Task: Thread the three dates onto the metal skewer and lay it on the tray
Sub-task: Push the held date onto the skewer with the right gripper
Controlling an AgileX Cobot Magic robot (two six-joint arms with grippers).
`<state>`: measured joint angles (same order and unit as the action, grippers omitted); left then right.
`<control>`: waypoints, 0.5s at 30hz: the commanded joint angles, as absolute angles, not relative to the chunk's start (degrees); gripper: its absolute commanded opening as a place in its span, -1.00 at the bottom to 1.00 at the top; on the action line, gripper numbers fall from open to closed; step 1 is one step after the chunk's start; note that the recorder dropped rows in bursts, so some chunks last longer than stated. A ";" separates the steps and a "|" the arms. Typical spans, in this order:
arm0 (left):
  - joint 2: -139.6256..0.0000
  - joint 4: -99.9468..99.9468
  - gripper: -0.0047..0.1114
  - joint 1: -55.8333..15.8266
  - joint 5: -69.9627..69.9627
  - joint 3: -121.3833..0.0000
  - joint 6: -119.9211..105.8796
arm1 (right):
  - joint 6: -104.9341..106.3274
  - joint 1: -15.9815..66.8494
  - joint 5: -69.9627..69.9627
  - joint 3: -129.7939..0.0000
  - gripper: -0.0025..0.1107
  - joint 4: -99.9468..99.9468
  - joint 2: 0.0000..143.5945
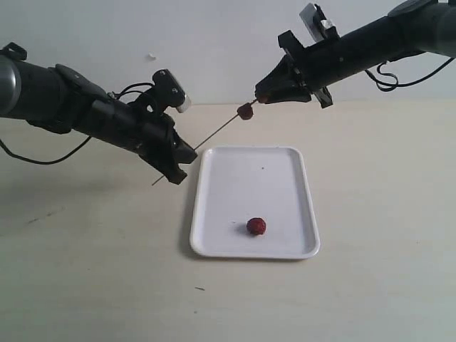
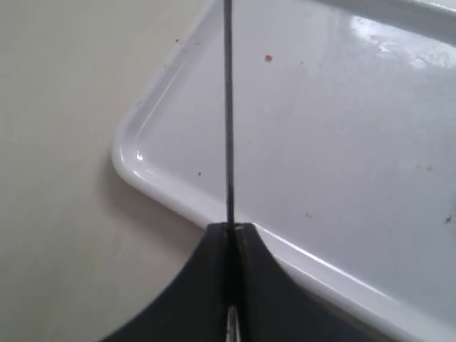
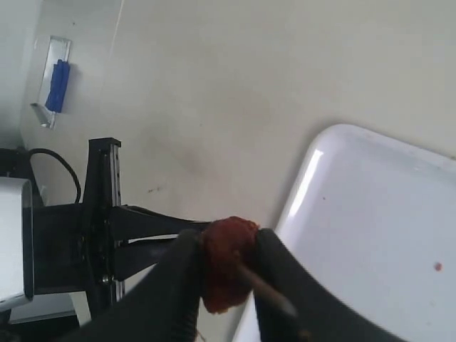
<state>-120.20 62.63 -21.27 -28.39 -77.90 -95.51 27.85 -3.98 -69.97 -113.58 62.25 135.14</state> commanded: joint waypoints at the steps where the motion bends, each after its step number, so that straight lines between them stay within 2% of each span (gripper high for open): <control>1: -119.61 65.43 -0.92 -21.57 -28.26 -78.20 -95.53 | 28.40 -3.69 -69.96 -113.54 -0.50 62.52 134.76; 5: -119.61 66.82 -0.92 -21.57 -28.26 -78.20 -95.67 | 28.40 -3.70 -69.96 -113.54 -0.46 62.52 134.76; 11: -119.61 66.83 -0.92 -21.57 -27.61 -78.20 -95.67 | 28.40 -3.70 -69.96 -113.54 0.02 62.52 134.76; 15: -119.61 66.83 -0.92 -21.57 -26.07 -78.20 -95.03 | 28.40 -3.99 -69.96 -113.54 0.11 62.52 134.42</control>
